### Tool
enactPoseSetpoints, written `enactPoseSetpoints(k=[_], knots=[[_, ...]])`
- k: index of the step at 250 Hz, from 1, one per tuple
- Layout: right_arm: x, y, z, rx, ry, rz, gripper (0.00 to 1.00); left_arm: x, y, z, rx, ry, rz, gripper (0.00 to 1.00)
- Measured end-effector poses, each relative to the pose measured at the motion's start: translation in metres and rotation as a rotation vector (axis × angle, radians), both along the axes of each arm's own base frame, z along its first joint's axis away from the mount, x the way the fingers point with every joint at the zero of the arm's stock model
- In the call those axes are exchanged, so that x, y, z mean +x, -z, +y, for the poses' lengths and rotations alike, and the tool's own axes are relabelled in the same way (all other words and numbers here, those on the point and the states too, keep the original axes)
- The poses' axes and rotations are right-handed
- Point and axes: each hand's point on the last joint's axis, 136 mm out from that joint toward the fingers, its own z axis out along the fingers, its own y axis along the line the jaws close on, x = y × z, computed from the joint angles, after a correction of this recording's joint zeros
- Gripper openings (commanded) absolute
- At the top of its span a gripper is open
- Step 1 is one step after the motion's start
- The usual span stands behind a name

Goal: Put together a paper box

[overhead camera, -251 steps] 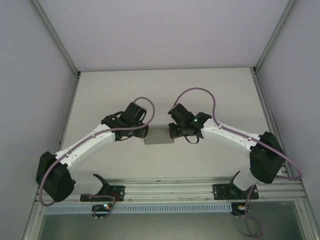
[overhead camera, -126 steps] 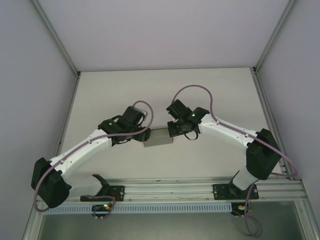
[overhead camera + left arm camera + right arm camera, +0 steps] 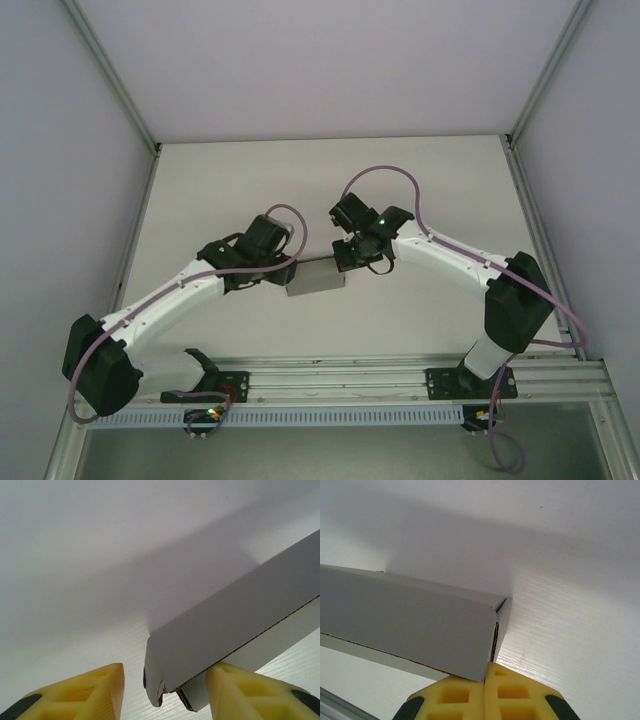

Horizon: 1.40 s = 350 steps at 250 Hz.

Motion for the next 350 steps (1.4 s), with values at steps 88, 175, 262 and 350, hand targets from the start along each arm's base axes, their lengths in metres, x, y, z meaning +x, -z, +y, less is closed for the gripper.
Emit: enactPoseSetpoints(k=[88, 175, 262, 350], knots=[[0.001, 0.0, -0.002, 0.0, 0.003, 0.001, 0.0, 0.002, 0.002, 0.007, 0.037, -0.017, -0.013, 0.39], [0.001, 0.0, -0.001, 0.003, 0.0, 0.004, 0.0, 0.005, 0.011, 0.003, 0.09, 0.013, -0.027, 0.15], [-0.001, 0.006, 0.0, -0.016, 0.01, -0.011, 0.17, 0.006, 0.013, 0.002, 0.112, -0.013, -0.006, 0.0], [-0.001, 0.018, 0.003, 0.036, 0.07, -0.037, 0.27, -0.001, 0.011, 0.006, 0.1, -0.038, 0.062, 0.0]])
